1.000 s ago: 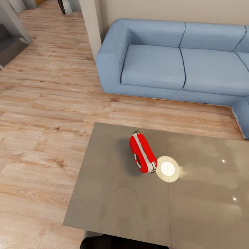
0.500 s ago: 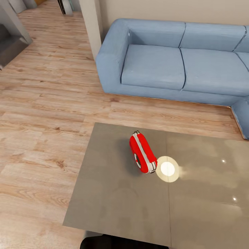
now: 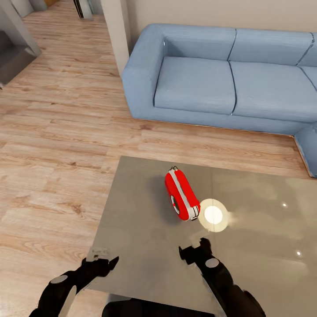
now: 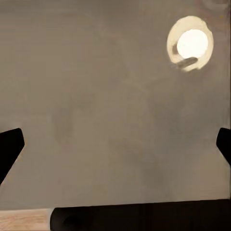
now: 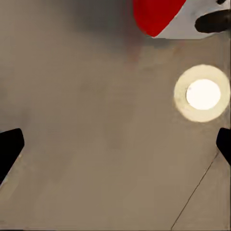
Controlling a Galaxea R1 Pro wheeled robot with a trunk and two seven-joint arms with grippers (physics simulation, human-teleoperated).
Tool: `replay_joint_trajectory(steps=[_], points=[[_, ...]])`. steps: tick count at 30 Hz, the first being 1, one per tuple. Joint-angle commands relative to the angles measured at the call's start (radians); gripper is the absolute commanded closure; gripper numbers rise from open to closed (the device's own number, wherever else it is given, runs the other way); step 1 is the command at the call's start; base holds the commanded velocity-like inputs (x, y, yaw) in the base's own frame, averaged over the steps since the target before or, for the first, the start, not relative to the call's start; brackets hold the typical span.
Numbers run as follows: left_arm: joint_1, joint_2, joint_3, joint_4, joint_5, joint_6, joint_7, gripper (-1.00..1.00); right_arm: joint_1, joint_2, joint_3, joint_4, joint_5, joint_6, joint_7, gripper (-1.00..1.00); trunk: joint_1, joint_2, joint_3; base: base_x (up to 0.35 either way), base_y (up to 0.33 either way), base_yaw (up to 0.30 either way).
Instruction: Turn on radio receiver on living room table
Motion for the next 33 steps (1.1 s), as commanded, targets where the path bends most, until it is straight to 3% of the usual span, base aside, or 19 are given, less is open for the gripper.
replay_joint_trajectory(steps=[1,5,9,19,27,33], points=[[-0.015,-0.007,-0.001,0.007,-0.005,0.002,0.001,-1.0,-0.026,0.004,0.0,-0.004,0.0,0.009,-0.001,-1.0,0.0,0.0,0.0,0.0,0.0,0.0],[-0.079,-0.041,-0.006,0.019,-0.039,0.013,0.034,-1.0,-0.087,0.01,0.0,-0.02,0.002,0.069,-0.003,-1.0,0.0,0.0,0.0,0.0,0.0,0.0],[-0.096,-0.055,-0.009,0.023,-0.072,0.016,0.055,-1.0,-0.102,0.005,-0.005,-0.065,0.003,0.088,-0.005,-1.0,0.0,0.0,0.0,0.0,0.0,0.0],[-0.099,-0.08,-0.012,0.036,-0.079,0.015,0.056,-1.0,-0.104,0.007,-0.017,-0.104,0.015,0.139,-0.014,-1.0,0.0,0.0,0.0,0.0,0.0,0.0],[-0.099,-0.081,-0.012,0.041,-0.079,0.015,0.055,-1.0,-0.106,0.013,-0.016,-0.132,0.031,0.146,-0.097,-1.0,0.0,0.0,0.0,0.0,0.0,0.0],[-0.099,-0.083,-0.012,0.051,-0.079,0.014,0.055,-1.0,-0.2,0.024,-0.015,-0.134,0.054,0.225,-0.125,-1.0,0.0,0.0,0.0,0.0,0.0,0.0]])
